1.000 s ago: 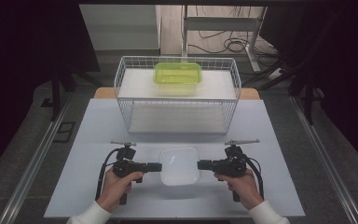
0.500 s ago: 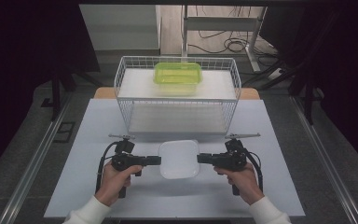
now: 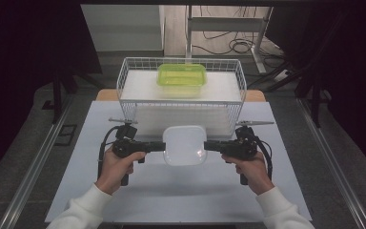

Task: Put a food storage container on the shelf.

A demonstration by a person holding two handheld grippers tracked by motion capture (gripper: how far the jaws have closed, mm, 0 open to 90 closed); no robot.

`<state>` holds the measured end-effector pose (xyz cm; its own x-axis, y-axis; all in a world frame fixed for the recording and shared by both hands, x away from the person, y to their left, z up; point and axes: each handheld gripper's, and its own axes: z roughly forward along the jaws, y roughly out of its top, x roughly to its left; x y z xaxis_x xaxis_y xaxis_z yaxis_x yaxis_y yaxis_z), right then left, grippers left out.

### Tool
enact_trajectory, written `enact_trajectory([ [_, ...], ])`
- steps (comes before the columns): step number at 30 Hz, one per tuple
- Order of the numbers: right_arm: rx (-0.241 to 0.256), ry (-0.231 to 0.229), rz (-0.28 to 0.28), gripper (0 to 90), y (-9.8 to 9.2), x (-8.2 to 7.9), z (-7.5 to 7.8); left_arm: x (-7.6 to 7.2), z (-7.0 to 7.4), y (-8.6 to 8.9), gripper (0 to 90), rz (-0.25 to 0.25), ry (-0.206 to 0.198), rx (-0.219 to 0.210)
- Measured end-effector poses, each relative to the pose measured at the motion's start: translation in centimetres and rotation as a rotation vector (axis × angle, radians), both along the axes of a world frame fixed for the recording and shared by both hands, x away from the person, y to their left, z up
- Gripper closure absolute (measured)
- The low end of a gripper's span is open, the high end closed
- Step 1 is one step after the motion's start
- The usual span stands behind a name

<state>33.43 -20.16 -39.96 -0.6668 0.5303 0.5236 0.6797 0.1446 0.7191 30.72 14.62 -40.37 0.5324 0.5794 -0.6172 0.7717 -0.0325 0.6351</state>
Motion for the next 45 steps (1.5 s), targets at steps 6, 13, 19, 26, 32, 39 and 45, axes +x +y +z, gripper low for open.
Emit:
enact_trajectory([
  [6,0.003,-0.043,-0.001,77.9,0.1,0.9,2.2,0.9,2.2,0.1,79.7,0.005,-0.048,0.001],
  [13,0.013,-0.089,-0.002,78.0,0.4,2.0,4.7,1.8,4.7,0.4,79.6,0.014,-0.098,0.006],
  [19,0.014,-0.115,-0.002,78.0,0.7,2.7,6.2,2.8,6.1,0.6,79.4,0.021,-0.122,0.015],
  [26,0.003,-0.141,0.004,78.0,1.2,3.9,8.0,3.9,7.5,1.0,79.3,0.023,-0.141,0.007],
  [32,0.007,-0.164,-0.002,78.0,1.7,5.3,9.7,5.1,9.1,1.4,79.3,0.030,-0.173,0.012],
  [39,0.023,-0.189,-0.004,78.0,2.0,6.9,11.5,6.7,11.3,1.7,79.3,0.031,-0.198,0.023],
  [45,0.028,-0.199,-0.010,78.0,2.1,8.1,12.3,8.0,12.7,1.7,79.4,0.033,-0.220,0.038],
])
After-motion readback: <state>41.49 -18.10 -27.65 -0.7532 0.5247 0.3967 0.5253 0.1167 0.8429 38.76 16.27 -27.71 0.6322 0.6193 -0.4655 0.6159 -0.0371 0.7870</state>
